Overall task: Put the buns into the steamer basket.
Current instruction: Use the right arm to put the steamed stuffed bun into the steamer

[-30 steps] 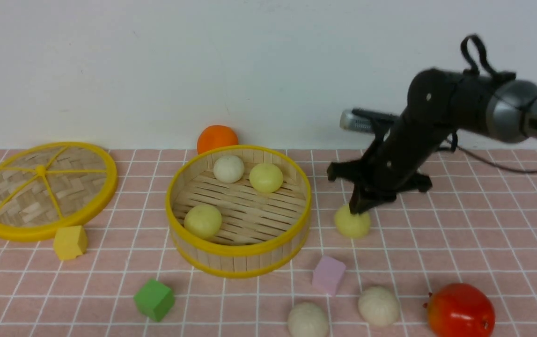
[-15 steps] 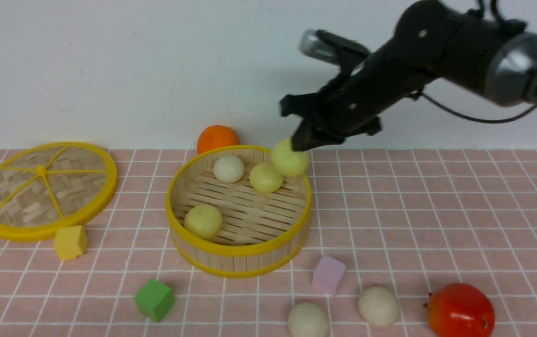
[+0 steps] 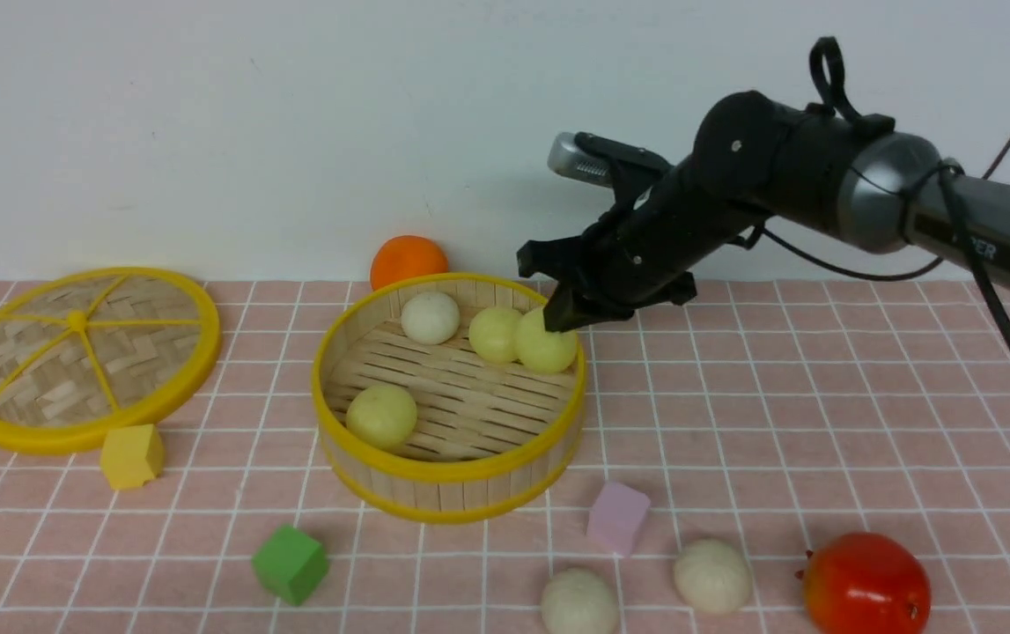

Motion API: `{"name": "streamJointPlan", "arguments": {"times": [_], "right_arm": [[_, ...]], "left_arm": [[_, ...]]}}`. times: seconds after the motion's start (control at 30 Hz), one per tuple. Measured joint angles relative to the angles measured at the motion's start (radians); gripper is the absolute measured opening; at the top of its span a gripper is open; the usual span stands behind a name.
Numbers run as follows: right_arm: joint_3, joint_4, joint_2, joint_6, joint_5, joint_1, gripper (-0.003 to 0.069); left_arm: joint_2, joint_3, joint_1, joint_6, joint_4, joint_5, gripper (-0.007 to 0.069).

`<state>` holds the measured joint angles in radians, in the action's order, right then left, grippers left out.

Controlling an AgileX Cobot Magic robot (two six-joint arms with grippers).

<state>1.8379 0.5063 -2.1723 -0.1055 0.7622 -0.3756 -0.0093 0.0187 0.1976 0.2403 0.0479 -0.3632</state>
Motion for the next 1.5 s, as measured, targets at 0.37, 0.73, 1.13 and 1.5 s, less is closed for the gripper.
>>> {"name": "streamJointPlan", "arguments": {"times": [0.37, 0.73, 1.13, 1.5], "right_arm": [[0.000, 0.056, -0.016, -0.014, 0.032, 0.001, 0.0006], [0.000, 0.069, -0.016, -0.020, 0.066, -0.002, 0.0006], [0.000, 0.060, -0.034, -0.013, 0.079, -0.002, 0.0013], [0.000, 0.059, -0.002, -0.011, 0.091, -0.002, 0.0293]], "left_arm": [[0.000, 0.000, 0.000, 0.000, 0.000, 0.000, 0.0174], [0.000, 0.000, 0.000, 0.000, 0.000, 0.000, 0.0174], [0.000, 0.000, 0.000, 0.000, 0.000, 0.000, 0.0174], [0.000, 0.000, 0.000, 0.000, 0.000, 0.000, 0.0183]]}}
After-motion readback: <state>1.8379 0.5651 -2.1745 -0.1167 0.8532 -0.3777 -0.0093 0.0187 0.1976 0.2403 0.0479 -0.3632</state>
